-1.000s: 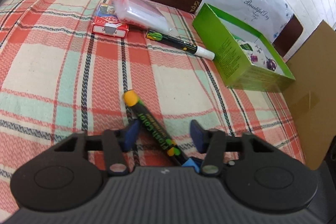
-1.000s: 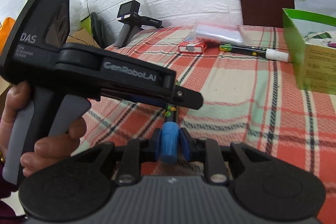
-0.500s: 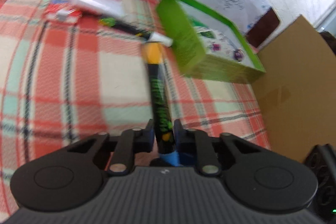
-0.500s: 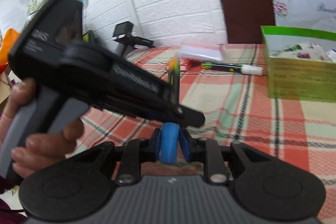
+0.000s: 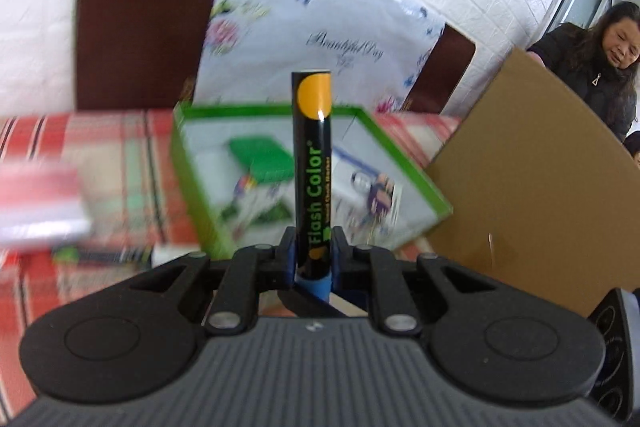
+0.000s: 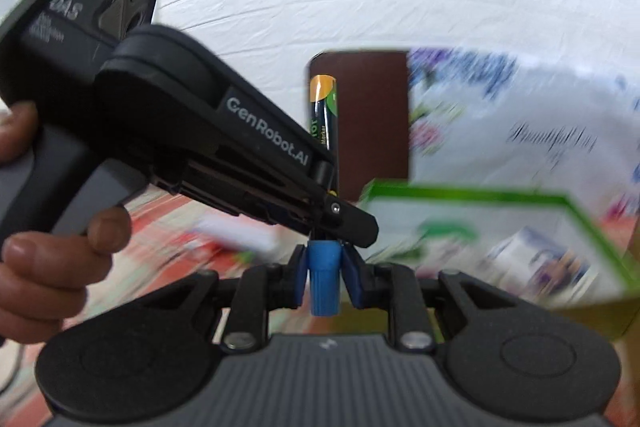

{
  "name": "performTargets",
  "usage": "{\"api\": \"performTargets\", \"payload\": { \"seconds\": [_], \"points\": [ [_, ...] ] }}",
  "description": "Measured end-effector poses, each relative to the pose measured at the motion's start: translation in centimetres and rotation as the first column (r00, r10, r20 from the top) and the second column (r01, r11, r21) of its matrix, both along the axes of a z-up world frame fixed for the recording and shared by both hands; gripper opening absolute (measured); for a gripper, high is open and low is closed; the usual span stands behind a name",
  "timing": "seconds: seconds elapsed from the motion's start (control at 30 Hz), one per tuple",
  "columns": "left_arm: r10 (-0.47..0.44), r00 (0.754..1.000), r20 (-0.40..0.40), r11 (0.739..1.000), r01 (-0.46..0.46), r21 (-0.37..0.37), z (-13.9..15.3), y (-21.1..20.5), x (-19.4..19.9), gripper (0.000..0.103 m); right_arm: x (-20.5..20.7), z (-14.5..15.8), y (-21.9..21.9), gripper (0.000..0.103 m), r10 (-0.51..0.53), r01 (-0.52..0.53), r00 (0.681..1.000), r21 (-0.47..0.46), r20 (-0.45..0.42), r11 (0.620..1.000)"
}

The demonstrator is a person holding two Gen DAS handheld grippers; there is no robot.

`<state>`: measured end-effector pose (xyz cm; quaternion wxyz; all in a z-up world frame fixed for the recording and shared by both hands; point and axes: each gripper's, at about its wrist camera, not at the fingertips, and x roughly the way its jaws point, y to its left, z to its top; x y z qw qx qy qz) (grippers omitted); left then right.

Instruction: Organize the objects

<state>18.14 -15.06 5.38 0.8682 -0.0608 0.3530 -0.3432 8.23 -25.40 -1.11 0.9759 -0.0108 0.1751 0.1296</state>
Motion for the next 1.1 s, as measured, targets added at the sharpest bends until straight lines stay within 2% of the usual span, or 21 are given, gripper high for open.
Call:
{"api": "performTargets", "payload": {
  "seconds": [0.03, 0.07, 0.1, 0.13, 0.17, 0.2, 0.27, 0.3, 0.37, 0.53, 0.63, 0.8, 0.93, 0.97, 1.03, 1.1],
  "points": [
    [0.004, 1.0, 0.01, 1.0, -0.004, 0.007, 0.2, -0.7, 0.6, 0.022, 0.7, 0.1, -0.5, 0.02, -0.024, 0.024, 1.0, -0.015, 0.009, 1.0],
    [0.011, 1.0, 0.018, 1.0, -0.011, 0.023, 0.3, -1.5, 1.2, 0.033, 1.4, 0.2, -0.8, 0.02, -0.051, 0.052, 0.999, -0.036, 0.016, 0.998],
    [0.024, 0.999, 0.031, 0.998, -0.025, 0.05, 0.3, -2.2, 1.7, 0.054, 2.2, 0.0, -1.1, 0.02, -0.086, 0.087, 0.996, -0.068, 0.025, 0.994],
    [0.045, 0.998, 0.05, 0.995, -0.049, 0.082, 0.1, -2.7, 2.0, 0.063, 3.1, -0.4, -1.3, 0.021, -0.131, 0.133, 0.991, -0.109, 0.025, 0.985],
    [0.068, 0.995, 0.068, 0.991, -0.075, 0.112, -0.2, -3.0, 2.2, 0.067, 4.2, -1.0, -1.6, 0.025, -0.18, 0.179, 0.984, -0.148, 0.012, 0.973],
    [0.076, 0.994, 0.074, 0.986, -0.086, 0.14, -0.6, -3.4, 2.4, 0.067, 5.1, -1.7, -1.9, 0.032, -0.22, 0.214, 0.975, -0.172, -0.019, 0.962],
    [0.074, 0.995, 0.061, 0.985, -0.082, 0.154, -1.3, -3.0, 2.3, 0.067, 5.4, -2.4, -3.1, 0.036, -0.257, 0.248, 0.964, -0.126, -0.063, 0.96],
    [0.07, 0.996, 0.059, 0.985, -0.078, 0.154, -1.6, -2.6, 2.0, 0.067, 4.8, -2.6, -3.5, 0.045, -0.256, 0.25, 0.965, -0.09, -0.064, 0.964],
    [0.075, 0.994, 0.073, 0.98, -0.087, 0.18, -2.2, -1.9, 1.3, 0.067, 3.4, -2.8, -3.4, 0.054, -0.263, 0.26, 0.964, -0.081, -0.031, 0.962],
    [0.11, 0.991, 0.076, 0.975, -0.122, 0.187, -2.7, 0.7, -0.2, 0.068, -0.2, -2.6, -1.2, 0.054, -0.247, 0.248, 0.969, -0.043, 0.029, 0.968],
    [0.147, 0.986, 0.077, 0.972, -0.158, 0.176, -3.2, 3.1, -1.4, 0.073, -2.2, -2.7, 0.6, 0.056, -0.205, 0.205, 0.979, -0.034, 0.023, 0.978],
    [0.214, 0.975, 0.06, 0.955, -0.222, 0.197, -5.2, 7.2, -3.7, 0.073, -3.2, -4.6, 3.3, 0.057, -0.082, 0.08, 0.99, -0.026, -0.117, 0.997],
    [0.283, 0.957, 0.067, 0.92, -0.291, 0.263, -7.7, 10.4, -5.5, 0.073, -3.7, -6.7, 5.4, 0.059, 0.01, -0.009, 0.967, 0.006, -0.253, 1.0],
    [0.301, 0.952, 0.059, 0.911, -0.306, 0.276, -8.3, 11.3, -5.7, 0.073, -3.8, -7.0, 6.0, 0.062, 0.024, -0.025, 0.963, -0.002, -0.269, 1.0],
    [0.342, 0.939, 0.04, 0.894, -0.338, 0.294, -9.6, 13.2, -6.2, 0.073, -4.4, -7.0, 7.1, 0.068, 0.033, -0.046, 0.968, -0.047, -0.249, 0.998],
    [0.362, 0.928, 0.087, 0.879, -0.371, 0.301, -9.8, 14.6, -7.3, 0.075, -4.3, -7.0, 7.2, 0.071, 0.039, -0.049, 0.964, -0.033, -0.262, 0.998]
  ]
}}
